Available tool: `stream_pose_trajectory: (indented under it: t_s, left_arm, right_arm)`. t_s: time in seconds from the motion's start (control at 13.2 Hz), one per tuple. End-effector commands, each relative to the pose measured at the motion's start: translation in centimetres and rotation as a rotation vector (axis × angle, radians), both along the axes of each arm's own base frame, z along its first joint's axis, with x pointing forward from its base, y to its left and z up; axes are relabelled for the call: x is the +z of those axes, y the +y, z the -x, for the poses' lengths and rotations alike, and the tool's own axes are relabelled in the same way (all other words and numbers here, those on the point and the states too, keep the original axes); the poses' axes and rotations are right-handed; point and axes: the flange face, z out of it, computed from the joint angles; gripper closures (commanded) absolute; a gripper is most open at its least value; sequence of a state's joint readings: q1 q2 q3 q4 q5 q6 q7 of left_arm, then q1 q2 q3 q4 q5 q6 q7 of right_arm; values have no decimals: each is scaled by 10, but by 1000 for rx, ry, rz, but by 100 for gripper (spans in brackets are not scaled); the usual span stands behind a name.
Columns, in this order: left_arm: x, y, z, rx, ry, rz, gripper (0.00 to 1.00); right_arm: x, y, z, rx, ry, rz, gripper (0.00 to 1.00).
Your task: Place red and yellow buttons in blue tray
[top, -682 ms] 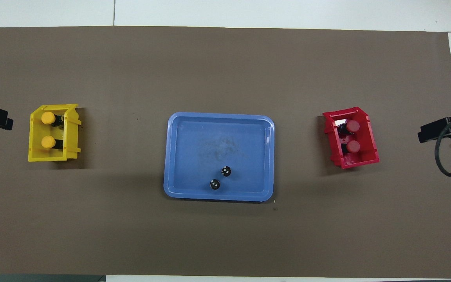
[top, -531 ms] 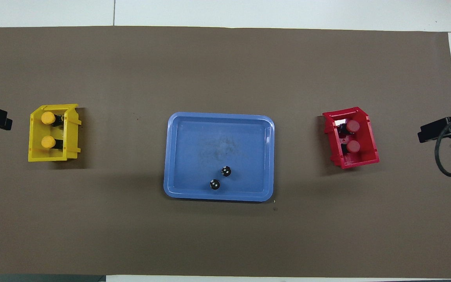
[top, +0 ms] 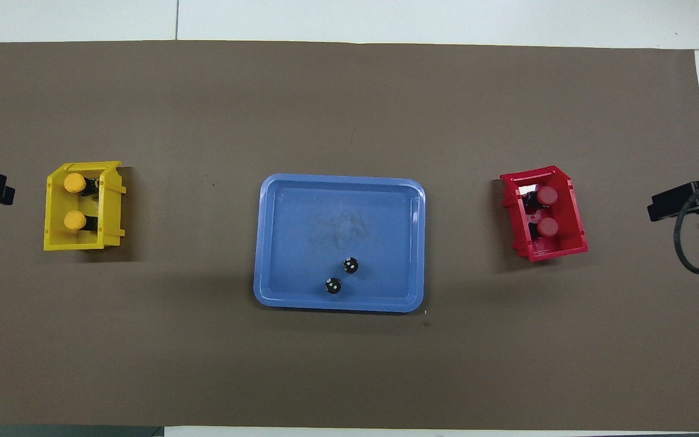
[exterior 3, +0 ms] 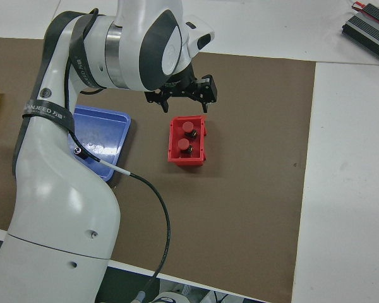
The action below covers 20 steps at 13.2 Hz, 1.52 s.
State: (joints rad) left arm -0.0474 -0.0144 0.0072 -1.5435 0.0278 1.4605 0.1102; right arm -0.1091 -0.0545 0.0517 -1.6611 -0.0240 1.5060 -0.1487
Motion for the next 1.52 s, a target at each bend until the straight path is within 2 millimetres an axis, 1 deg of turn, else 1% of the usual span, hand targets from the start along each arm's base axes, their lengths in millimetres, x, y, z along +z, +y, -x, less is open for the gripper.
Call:
stream_pose_trajectory:
  t_s: [0.0, 0.08, 0.15, 0.23, 0.3, 0.45, 0.53, 0.61, 0.76, 0.83, 0.91, 1.06, 1.14, 1.21, 1.29, 1.44]
  left_arm:
    - [-3, 4, 8, 11, -5, -24, 0]
    - [-2, 4, 9, 10, -4, -24, 0]
    - [-1, 4, 9, 10, -5, -24, 0]
    - [-2, 3, 9, 8, -5, -24, 0]
    - [-4, 2, 9, 5, -1, -24, 0]
    - [-6, 2, 10, 6, 1, -25, 0]
    - [-6, 4, 10, 6, 2, -24, 0]
    - [-7, 5, 11, 6, 2, -24, 0]
    - [-12, 6, 15, 7, 4, -24, 0]
    - [-14, 6, 14, 6, -5, -24, 0]
    - [-17, 6, 17, 7, -11, -23, 0]
    - [-20, 7, 17, 9, -17, -23, 0]
    - [-22, 8, 18, 9, -13, -23, 0]
    - [-21, 8, 19, 9, -16, -23, 0]
    - [-26, 8, 20, 8, -13, -23, 0]
    - [-29, 8, 23, 9, -16, -23, 0]
  right_arm:
    - [1, 7, -1, -6, -41, 0, 0]
    - [-2, 10, -3, -16, -52, 2, 0]
    - [-5, 21, -7, -14, -65, 1, 0]
    - [-16, 26, -12, -20, -65, 1, 0]
    - [-29, 35, -15, -33, -73, 0, 0]
    - [-68, 47, -16, -56, -88, -4, 0]
    - [-86, 55, -20, -45, -94, -6, 0]
    - [-109, 60, -25, -35, -103, -9, 0]
    - [-151, 62, -36, -77, -142, -21, 0]
    - [-166, 64, -44, -95, -157, -45, 2]
    - [-182, 64, -53, -101, -167, -55, 8]
    - [-201, 62, -59, -106, -173, -58, 21]
    - [-211, 59, -60, -111, -164, -57, 25]
    - [-218, 58, -62, -114, -163, -58, 25]
    - [-223, 58, -63, -114, -164, -58, 26]
    - [-229, 57, -59, -116, -155, -57, 28]
